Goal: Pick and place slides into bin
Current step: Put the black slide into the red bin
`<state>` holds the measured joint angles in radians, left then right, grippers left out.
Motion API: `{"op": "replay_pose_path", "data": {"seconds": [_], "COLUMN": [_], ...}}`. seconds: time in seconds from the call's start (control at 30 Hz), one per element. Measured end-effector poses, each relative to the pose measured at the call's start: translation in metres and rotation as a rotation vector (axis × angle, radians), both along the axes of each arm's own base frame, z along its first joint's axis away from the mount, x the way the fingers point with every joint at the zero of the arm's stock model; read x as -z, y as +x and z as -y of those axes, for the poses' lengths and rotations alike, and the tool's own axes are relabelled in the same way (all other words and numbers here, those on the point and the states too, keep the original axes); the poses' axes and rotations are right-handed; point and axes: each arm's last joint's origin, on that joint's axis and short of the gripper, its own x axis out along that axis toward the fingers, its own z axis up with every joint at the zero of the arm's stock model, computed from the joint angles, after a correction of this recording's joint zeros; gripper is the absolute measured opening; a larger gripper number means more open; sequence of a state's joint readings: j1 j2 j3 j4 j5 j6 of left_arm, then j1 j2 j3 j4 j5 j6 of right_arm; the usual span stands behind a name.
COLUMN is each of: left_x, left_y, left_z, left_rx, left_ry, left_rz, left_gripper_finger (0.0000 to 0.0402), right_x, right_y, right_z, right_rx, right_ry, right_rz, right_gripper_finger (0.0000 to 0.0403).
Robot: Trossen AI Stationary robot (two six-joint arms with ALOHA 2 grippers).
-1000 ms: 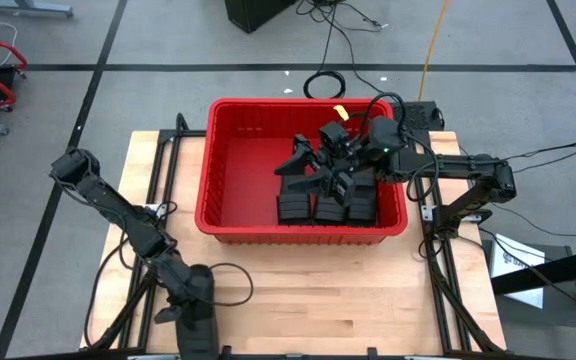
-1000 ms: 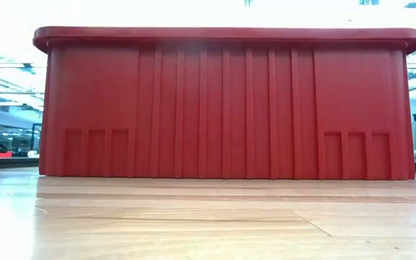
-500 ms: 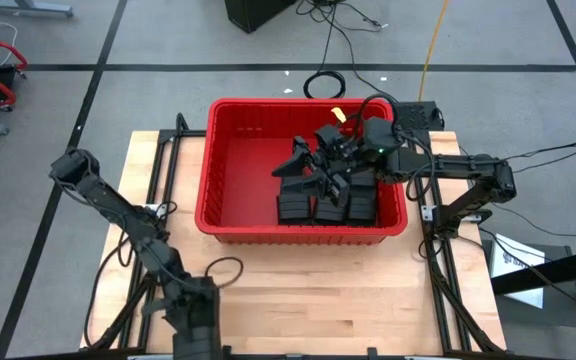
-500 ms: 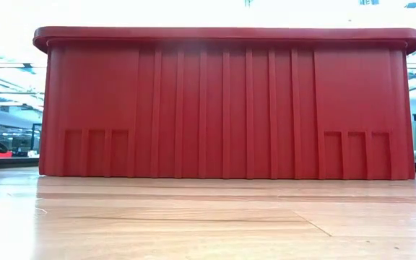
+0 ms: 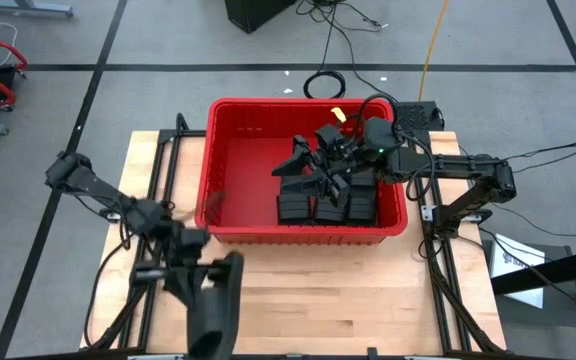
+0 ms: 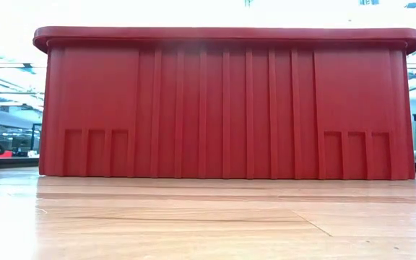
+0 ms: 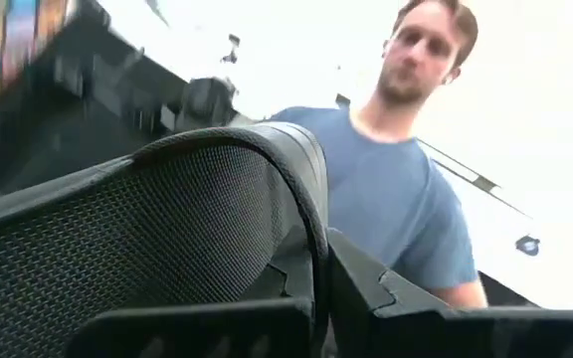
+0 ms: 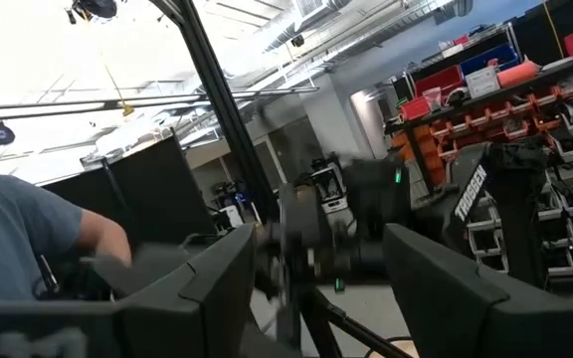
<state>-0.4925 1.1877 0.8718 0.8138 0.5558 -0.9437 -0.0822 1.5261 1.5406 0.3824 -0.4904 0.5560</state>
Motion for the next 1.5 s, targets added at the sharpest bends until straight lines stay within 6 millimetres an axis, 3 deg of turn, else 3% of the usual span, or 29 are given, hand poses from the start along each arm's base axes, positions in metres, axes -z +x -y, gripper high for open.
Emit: {"op": "replay_pose_path", "data": {"seconds": [0.13,0.33,0.53,0.63,0.93,1.13,1.3,1.5], "left_x": [-0.035,-0.071,-0.1,-0.114,-0.125,-0.132,-0.132,-0.13], "left_y": [0.008,0.015,0.008,0.001,-0.028,-0.034,-0.03,-0.02], "left_z": [-0.016,-0.036,-0.061,-0.075,-0.128,-0.162,-0.19,-0.226], "left_rx": [-0.077,-0.211,-0.423,-0.508,-0.704,-0.811,-0.845,-0.873], "left_ry": [0.054,0.298,0.526,0.595,0.861,0.903,0.933,1.091], "left_rz": [0.11,0.106,0.076,0.064,-0.229,-0.296,-0.389,-0.531], "left_gripper_finger": [0.0002,0.0003,0.0004,0.0002,0.0002,0.0002,0.0002,0.0002], "right_x": [-0.001,-0.013,-0.026,-0.027,-0.027,-0.026,-0.027,-0.027], "right_y": [0.0,-0.005,-0.014,-0.015,-0.015,-0.016,-0.016,-0.017], "right_z": [0.001,0.0,0.002,0.006,0.013,0.022,0.031,0.041], "right_rx": [0.001,0.009,0.035,0.047,0.066,0.098,0.148,0.216], "right_ry": [-0.001,-0.044,-0.091,-0.092,-0.097,-0.098,-0.09,-0.073], "right_rz": [0.009,0.166,0.345,0.355,0.348,0.342,0.343,0.343], "right_gripper_finger": [0.021,0.021,0.021,0.021,0.021,0.021,0.021,0.021]}}
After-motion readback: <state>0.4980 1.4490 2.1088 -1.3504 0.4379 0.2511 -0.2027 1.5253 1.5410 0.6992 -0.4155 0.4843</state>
